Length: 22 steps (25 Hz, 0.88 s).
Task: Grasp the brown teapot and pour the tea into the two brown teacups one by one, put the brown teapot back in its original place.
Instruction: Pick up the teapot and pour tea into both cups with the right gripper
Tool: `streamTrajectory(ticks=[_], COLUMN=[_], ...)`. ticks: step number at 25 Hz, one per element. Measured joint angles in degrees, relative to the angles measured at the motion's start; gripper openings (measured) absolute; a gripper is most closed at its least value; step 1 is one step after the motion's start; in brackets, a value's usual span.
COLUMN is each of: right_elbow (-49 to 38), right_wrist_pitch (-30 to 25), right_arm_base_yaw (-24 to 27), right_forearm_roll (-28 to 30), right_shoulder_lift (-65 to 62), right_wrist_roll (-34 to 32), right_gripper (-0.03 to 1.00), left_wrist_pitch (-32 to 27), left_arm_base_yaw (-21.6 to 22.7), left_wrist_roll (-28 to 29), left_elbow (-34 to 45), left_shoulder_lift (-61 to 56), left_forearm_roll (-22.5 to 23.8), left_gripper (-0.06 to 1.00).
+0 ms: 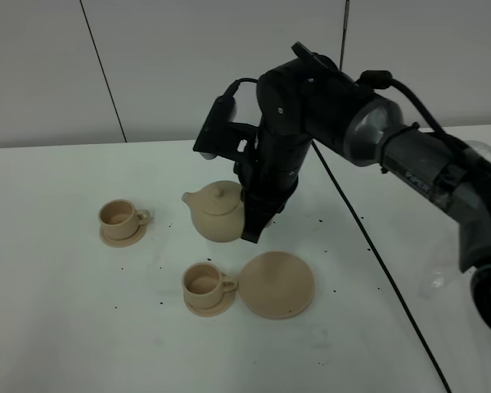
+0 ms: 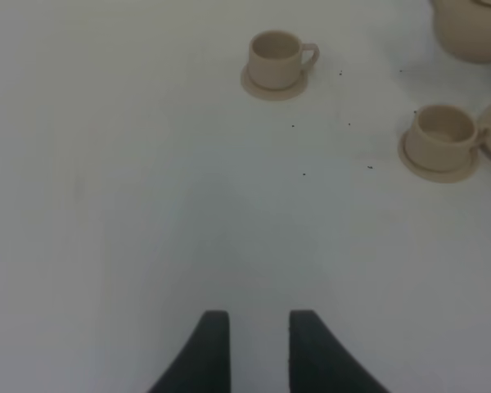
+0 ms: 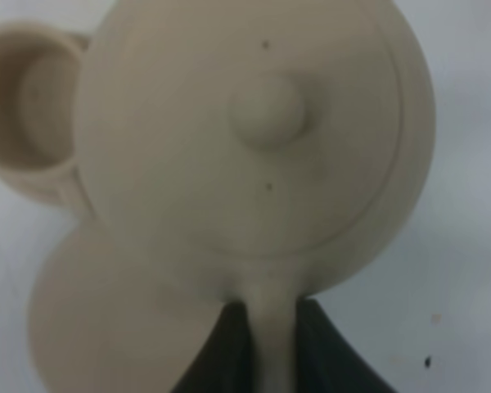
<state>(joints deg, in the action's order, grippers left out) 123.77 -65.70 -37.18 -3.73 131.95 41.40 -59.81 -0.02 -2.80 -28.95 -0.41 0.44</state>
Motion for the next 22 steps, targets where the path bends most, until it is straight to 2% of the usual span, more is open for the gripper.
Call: streamTrajectory(ticks=[7, 11, 22], right_elbow=[14.5, 21.3, 23.2], right_wrist_pitch=[-4.5, -5.0, -2.4], right_arm_base_yaw=[-0.9, -1.4, -2.1], right_forearm_roll=[0.0, 0.7, 2.4], right_shoulder_lift=[7.8, 12.2, 13.6], right_wrist_roll=[-0.8, -1.1, -1.4], right_gripper=[0.09, 0.09, 0.09], left_wrist_pitch=[0.0, 0.0, 0.0], left_arm_base_yaw=[0.0, 0.0, 0.0], left_wrist_roll=[0.0, 0.0, 0.0], left_elbow=[0.0, 0.0, 0.0], left_shoulder_lift=[0.0, 0.0, 0.0], left_forearm_roll=[0.0, 0.0, 0.0], left_gripper=[0.25, 0.25, 0.25])
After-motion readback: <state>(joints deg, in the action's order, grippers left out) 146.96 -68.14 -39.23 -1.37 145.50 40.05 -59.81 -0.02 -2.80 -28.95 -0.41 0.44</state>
